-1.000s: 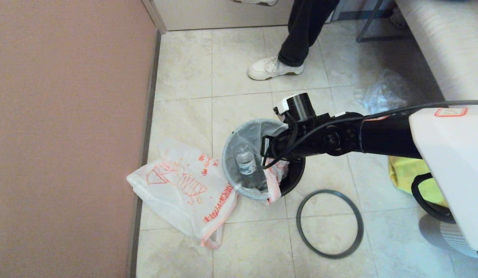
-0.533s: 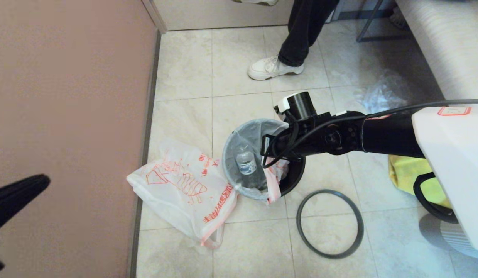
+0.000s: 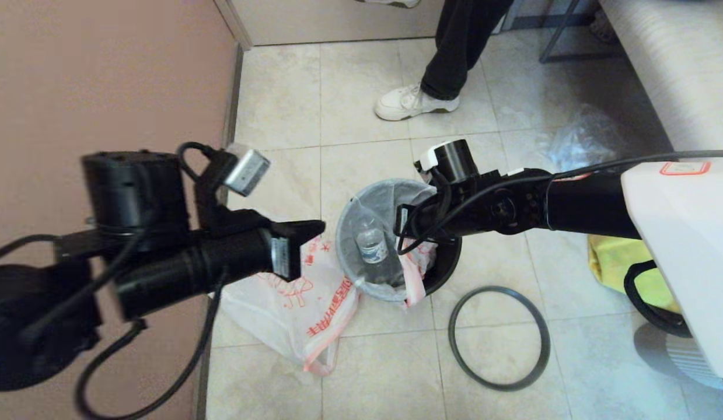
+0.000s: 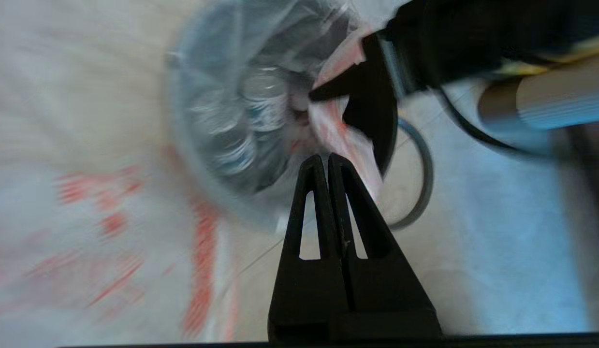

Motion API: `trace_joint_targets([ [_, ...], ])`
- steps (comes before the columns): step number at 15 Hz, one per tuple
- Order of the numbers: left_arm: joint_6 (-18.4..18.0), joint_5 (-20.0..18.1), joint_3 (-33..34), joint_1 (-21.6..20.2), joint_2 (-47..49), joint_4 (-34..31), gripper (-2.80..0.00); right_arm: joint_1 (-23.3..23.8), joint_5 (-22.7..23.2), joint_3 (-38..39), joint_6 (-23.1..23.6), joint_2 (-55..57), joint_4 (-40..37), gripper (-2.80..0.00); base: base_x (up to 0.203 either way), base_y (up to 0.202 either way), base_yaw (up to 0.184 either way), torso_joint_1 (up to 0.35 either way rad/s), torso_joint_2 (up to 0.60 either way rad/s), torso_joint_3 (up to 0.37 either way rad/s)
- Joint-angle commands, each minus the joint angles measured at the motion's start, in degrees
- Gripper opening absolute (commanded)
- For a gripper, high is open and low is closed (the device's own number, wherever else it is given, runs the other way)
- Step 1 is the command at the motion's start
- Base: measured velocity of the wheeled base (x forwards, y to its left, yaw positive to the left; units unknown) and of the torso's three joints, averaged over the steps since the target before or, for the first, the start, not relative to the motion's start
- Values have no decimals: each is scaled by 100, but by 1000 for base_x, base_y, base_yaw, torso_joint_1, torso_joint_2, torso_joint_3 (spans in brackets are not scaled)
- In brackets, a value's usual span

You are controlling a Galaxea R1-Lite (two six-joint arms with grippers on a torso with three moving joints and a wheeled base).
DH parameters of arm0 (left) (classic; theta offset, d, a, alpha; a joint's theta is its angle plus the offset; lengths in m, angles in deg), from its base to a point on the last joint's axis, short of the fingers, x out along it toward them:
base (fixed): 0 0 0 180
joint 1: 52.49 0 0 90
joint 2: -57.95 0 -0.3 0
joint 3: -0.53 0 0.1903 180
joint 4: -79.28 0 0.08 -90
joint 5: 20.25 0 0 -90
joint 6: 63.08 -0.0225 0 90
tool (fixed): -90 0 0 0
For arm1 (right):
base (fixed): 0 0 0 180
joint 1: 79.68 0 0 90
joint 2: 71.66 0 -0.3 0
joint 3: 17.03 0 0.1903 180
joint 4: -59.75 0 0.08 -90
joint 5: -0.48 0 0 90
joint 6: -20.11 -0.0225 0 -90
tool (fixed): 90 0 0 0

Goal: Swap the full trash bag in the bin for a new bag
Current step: Place the trash bag on the floor

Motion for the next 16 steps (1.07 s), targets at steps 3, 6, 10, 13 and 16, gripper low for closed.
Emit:
trace_joint_targets([
  [3, 336, -1149, -708, -460, 2018, 560, -280, -28, 5, 5, -15, 48, -8, -280, 0, 0, 0, 0, 0, 0],
  [6, 538, -2891, -943, -1224, 2788, 1067, -280, -30, -4, 10, -9, 21, -28, -280, 0, 0, 0, 0, 0, 0],
  [10, 573, -3726, -1378, -1411, 3489, 1322, -280, -15, -4, 9, 28, -7, -39, -280, 0, 0, 0, 0, 0, 0],
  [13, 605, -3761, -1605, -1385, 3834, 1330, -280, -15, 5, 5, 46, -66, -30, -280, 0, 0, 0, 0, 0, 0],
  [16, 600, -3762, -1812, -1353, 4045, 1331, -280, -20, 5, 5, 74, -81, -39, -280, 0, 0, 0, 0, 0, 0],
])
